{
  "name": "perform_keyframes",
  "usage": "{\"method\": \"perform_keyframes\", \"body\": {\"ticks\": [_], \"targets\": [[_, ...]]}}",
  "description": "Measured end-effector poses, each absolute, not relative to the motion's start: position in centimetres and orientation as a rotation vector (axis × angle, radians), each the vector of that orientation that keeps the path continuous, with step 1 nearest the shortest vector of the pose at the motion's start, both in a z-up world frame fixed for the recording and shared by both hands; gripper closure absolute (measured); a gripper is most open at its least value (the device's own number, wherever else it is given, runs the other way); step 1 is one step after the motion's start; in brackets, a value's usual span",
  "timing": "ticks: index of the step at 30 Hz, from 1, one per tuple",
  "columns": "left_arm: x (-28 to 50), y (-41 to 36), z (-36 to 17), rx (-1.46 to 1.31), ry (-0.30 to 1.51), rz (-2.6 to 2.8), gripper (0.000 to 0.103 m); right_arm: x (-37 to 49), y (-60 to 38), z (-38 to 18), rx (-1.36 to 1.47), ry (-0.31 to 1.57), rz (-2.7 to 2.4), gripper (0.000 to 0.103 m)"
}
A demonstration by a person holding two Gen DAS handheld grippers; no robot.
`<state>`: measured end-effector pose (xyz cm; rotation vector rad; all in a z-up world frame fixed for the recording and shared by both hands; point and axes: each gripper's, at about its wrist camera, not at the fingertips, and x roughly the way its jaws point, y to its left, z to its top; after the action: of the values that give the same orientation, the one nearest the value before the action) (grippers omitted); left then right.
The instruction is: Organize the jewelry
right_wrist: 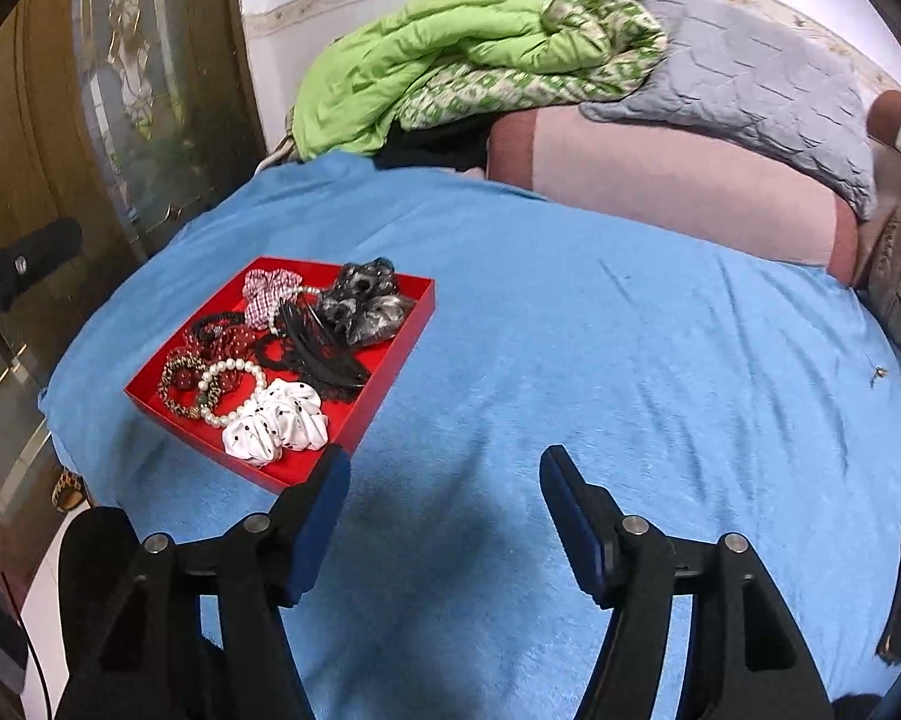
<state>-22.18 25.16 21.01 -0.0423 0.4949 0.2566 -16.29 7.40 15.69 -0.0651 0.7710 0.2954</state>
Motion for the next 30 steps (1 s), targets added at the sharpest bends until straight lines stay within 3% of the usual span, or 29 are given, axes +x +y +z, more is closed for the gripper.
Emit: {"method": "perform_keyframes", "body": {"ticks": [15, 30], "targets": [[-22.3, 22.2, 17.2, 0.024, 0.680, 0.183, 0.004, -18.2, 6.5, 15.3, -0.075, 0.742, 0.230, 0.021], [-21.6, 22.6, 15.8, -0.029, 0.748, 0.129, 0.004, -17.9, 6.7, 14.2, -0.091, 0.780, 0.211, 0.021]]}}
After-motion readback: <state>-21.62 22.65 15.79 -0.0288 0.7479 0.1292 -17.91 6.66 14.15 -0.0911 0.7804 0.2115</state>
